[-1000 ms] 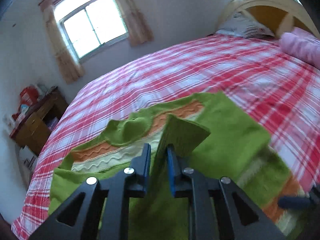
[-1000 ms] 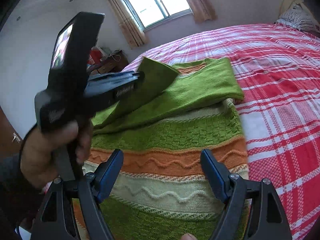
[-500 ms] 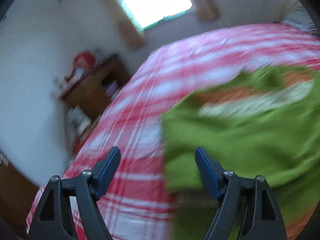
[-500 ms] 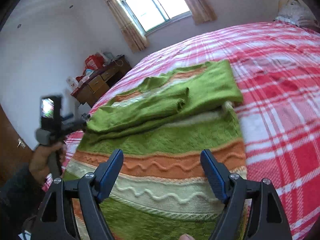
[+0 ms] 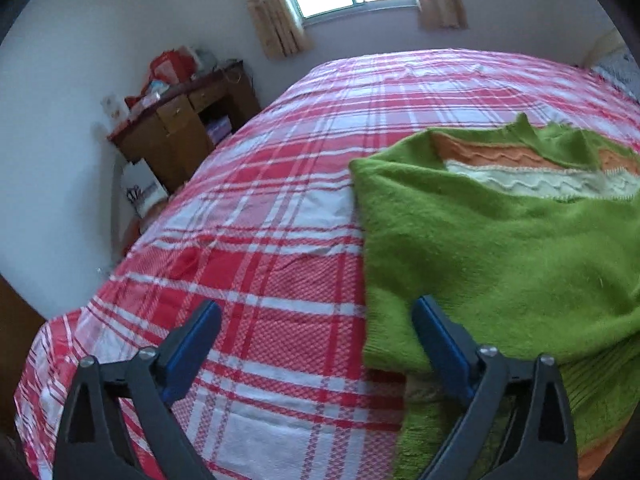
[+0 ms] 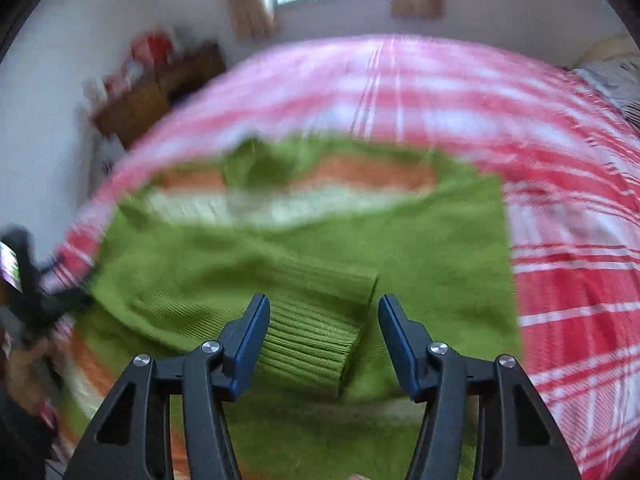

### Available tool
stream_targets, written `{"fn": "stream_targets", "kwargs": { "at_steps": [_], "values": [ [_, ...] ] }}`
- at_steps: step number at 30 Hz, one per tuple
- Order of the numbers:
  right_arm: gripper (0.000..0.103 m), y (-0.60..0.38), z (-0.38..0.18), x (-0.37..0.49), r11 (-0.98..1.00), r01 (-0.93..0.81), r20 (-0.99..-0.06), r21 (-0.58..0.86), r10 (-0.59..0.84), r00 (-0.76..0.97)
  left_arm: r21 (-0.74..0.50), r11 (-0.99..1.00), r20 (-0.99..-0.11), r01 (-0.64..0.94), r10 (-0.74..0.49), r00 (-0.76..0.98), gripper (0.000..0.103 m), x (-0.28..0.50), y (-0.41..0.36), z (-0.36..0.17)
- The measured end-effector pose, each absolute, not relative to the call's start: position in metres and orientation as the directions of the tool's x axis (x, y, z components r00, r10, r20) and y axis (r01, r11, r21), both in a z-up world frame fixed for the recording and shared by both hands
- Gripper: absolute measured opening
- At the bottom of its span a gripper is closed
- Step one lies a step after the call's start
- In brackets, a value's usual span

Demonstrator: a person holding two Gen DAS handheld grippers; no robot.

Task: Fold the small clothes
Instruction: 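Open the left tool, release the sleeve, and withdraw both tools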

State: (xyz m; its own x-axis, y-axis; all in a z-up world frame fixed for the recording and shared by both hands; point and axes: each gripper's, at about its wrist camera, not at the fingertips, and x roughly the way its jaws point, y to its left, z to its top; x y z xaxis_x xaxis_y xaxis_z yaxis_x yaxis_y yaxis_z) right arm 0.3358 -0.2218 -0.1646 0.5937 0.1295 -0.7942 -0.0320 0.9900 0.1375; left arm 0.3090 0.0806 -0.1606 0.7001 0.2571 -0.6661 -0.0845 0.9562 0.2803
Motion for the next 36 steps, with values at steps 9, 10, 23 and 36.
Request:
{"fn": "stream_targets", "kwargs": {
  "at_steps": [9, 10, 23, 36],
  "values": [
    [0.051, -0.185, -0.140, 0.312, 0.997, -0.080, -0.710, -0.004, 0.054, 0.702, 0.245, 0.965, -0.685, -0.096, 0.242, 0.687, 0.103, 0.317, 0.085, -0.171],
    [0.051, -0.175, -0.139, 0.309, 0.991, -0.135, -0.702, 0.009, 0.102, 0.704, 0.243, 0.965, -0.685, -0.095, 0.241, 0.688, 0.103, 0.316, 0.084, -0.170],
    [0.052, -0.170, -0.151, 0.280, 0.978, -0.211, -0.718, 0.007, 0.152, 0.679, 0.238, 0.966, -0.685, -0.097, 0.238, 0.689, 0.103, 0.321, 0.091, -0.171],
    [0.055, -0.196, -0.176, 0.298, 0.990, -0.127, -0.734, 0.060, 0.130, 0.667, 0.213, 0.973, -0.692, -0.093, 0.217, 0.689, 0.103, 0.323, 0.095, -0.173]
  ]
}}
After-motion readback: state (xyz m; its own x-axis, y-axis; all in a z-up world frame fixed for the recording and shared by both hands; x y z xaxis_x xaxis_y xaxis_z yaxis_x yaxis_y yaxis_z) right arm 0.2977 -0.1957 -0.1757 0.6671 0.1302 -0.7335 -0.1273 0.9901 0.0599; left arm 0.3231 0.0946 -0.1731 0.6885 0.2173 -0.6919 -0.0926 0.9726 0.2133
